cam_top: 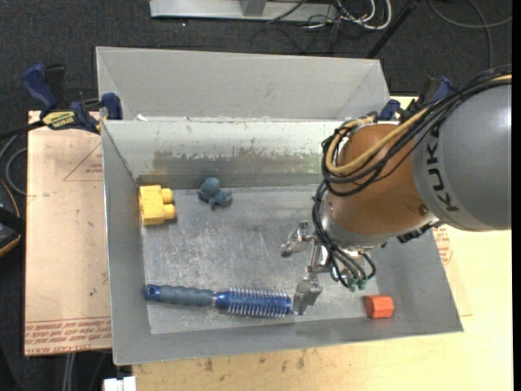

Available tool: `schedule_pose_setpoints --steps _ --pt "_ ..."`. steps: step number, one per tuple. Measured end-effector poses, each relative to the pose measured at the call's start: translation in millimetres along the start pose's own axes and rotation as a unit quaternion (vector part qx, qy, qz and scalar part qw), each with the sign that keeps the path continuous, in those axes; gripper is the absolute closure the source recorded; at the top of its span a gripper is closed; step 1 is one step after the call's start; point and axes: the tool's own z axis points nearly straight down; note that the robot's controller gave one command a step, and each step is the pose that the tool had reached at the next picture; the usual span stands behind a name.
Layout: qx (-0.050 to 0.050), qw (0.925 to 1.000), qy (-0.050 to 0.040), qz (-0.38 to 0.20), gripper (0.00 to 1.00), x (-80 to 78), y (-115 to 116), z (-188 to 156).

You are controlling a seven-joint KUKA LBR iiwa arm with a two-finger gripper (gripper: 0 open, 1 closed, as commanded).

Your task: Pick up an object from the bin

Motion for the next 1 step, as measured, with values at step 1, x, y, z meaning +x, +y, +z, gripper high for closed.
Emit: schedule_pose_setpoints --steps 1 --pt "0.0 0.9942 -0.0071 -0.108 0.0 -1.8 54.2 76.7"
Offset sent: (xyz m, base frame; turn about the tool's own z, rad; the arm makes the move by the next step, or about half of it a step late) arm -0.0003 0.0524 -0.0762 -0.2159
